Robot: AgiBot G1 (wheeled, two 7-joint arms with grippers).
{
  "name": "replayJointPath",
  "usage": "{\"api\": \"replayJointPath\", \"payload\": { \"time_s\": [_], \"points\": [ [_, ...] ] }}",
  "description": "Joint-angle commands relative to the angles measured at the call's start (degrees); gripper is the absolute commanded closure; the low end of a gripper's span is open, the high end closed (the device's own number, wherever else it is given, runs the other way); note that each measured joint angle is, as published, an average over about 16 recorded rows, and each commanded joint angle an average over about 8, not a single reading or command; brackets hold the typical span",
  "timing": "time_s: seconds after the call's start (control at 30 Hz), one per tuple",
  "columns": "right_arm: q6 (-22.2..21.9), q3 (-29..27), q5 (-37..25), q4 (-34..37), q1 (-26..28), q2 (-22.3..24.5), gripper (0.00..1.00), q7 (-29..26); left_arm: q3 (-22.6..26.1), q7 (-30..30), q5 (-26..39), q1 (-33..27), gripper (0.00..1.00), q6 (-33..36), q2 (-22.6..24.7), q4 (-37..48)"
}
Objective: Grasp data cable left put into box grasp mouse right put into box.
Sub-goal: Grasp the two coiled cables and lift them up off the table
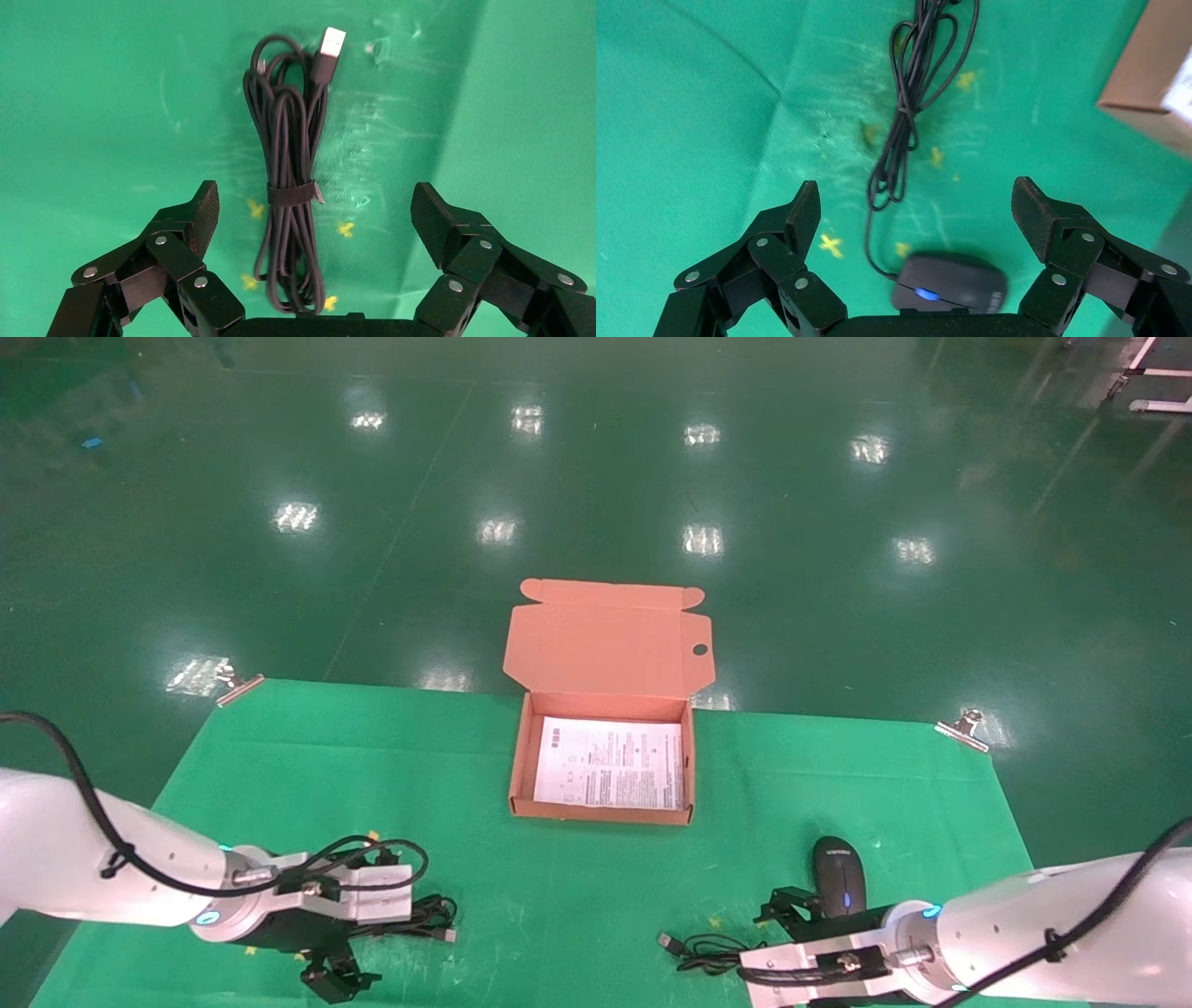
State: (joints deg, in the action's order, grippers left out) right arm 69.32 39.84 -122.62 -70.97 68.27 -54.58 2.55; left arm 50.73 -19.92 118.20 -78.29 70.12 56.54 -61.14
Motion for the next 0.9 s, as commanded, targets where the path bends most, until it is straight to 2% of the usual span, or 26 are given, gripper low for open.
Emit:
{"api": "replayJointPath", "payload": {
  "time_s": [0.03,0.17,0.33,0.37,0.6,0.63,0.9],
  "points": [
    [0.4,0.0,-0.2,1.3,0.1,-0.8,0.00,-1.7,-0.1,0.1,-0.2,0.1,0.00,-0.6,0.5,1.8],
    [-0.2,-0.3,0.6,7.5,0.8,-3.4,0.00,-2.9,-1.2,0.9,-2.0,0.0,0.00,-2.8,2.1,9.1],
    [-3.2,0.0,-0.5,13.3,1.6,-6.0,0.00,-1.7,-2.2,3.7,-4.0,-0.9,0.00,-4.9,4.0,17.2],
    [-4.0,0.0,-0.8,14.3,1.7,-6.4,0.06,-1.5,-2.4,4.5,-4.3,-1.2,0.06,-5.2,4.4,18.6],
    [-8.4,-0.8,-1.5,18.2,2.2,-7.9,0.93,-2.1,-3.1,7.9,-5.7,-2.7,0.94,-6.4,5.9,24.6],
    [-8.5,-0.9,-1.5,18.3,2.2,-7.9,1.00,-2.2,-3.1,8.0,-5.8,-2.8,1.00,-6.4,6.0,24.8],
    [-8.1,-0.7,-1.5,17.9,2.2,-7.8,1.00,-2.0,-3.0,7.7,-5.6,-2.7,1.00,-6.3,5.8,24.1]
  ]
}}
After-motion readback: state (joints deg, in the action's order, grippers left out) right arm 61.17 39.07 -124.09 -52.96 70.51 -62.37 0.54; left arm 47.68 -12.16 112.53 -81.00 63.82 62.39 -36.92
